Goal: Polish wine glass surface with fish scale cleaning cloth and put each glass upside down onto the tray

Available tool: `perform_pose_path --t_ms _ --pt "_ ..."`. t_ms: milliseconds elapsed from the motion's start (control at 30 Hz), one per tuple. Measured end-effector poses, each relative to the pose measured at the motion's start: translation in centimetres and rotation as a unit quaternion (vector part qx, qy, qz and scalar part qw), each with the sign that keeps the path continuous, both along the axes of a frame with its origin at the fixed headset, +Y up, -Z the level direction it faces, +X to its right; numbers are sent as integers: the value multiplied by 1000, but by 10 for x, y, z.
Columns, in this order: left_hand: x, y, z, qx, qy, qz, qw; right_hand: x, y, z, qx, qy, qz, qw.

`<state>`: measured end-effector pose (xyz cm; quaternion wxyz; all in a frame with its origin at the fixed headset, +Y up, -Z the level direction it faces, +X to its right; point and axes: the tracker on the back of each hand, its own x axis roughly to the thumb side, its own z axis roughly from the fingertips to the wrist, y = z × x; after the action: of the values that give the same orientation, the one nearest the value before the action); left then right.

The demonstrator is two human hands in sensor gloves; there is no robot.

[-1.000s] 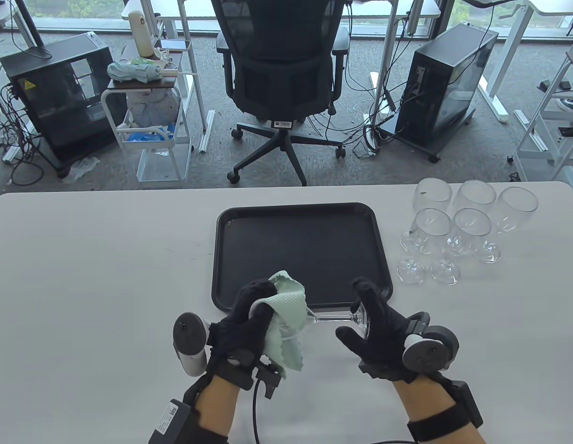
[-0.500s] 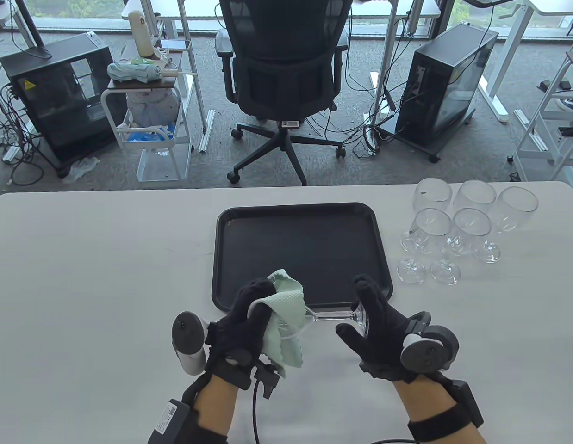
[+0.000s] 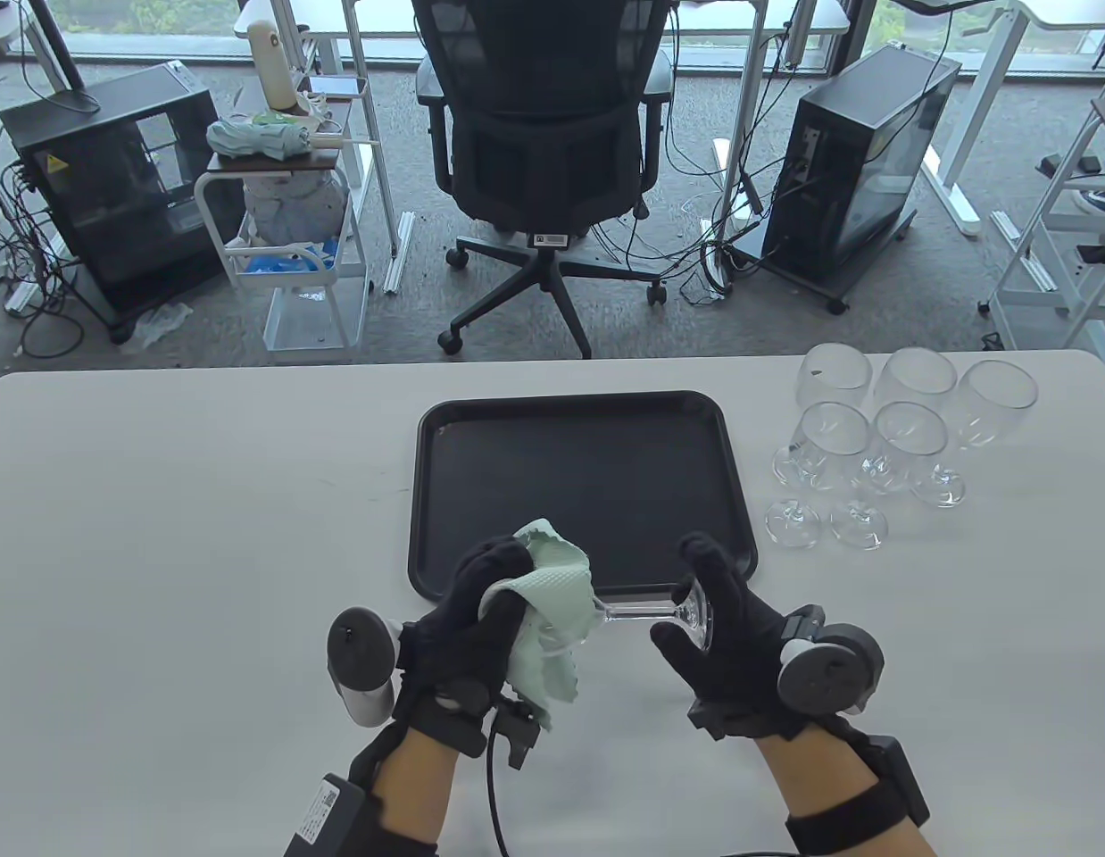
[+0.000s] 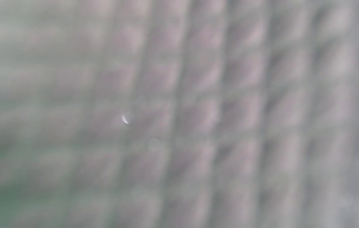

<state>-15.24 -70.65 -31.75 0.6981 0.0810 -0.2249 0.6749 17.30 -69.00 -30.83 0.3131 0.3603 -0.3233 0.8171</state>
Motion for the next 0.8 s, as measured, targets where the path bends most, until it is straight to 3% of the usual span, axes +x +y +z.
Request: perform_pose_path --t_ms 67,100,200,233,267,300,333,433,500,533,600,667,700,767,800 --pt "1 -3 -1 -7 -9 19 1000 0 2 0 -15 5 -20 1000" --pt "1 -3 -1 -3 -8 21 1000 -1 -1 -2 -65 30 -74 995" --pt "2 -1 1 24 5 6 1000 0 -9 -10 -171 36 -123 977" --pt "3 1 2 46 15 -11 999 1 -14 -14 -220 42 -141 964" --pt "3 3 3 63 26 -22 997 2 -20 -18 -294 63 -177 937" --pt "2 4 4 69 39 -31 996 2 -24 -19 -338 79 -200 916" --pt "1 3 4 62 44 -37 996 2 -24 -19 -349 96 -211 908" --pt "-1 3 1 42 30 -24 998 -1 -16 -16 -268 65 -134 952" --pt "-4 1 -1 18 22 -7 1000 -2 -8 -9 -144 34 -61 987" --pt "-4 0 -1 -4 8 0 1000 -3 -5 -4 -63 14 -24 998" --pt "-2 -2 -1 -16 -12 12 1000 -1 -2 -1 -14 -2 -5 1000" --pt "0 -2 0 -9 0 6 1000 0 -4 -5 -59 15 -55 997" --pt "2 -2 1 -1 2 -2 1000 0 -8 -8 -124 32 -98 987" --pt "3 -1 2 27 14 -13 999 2 -16 -15 -262 36 -167 950" --pt "3 -1 2 38 24 -22 999 1 -21 -18 -352 36 -185 917"
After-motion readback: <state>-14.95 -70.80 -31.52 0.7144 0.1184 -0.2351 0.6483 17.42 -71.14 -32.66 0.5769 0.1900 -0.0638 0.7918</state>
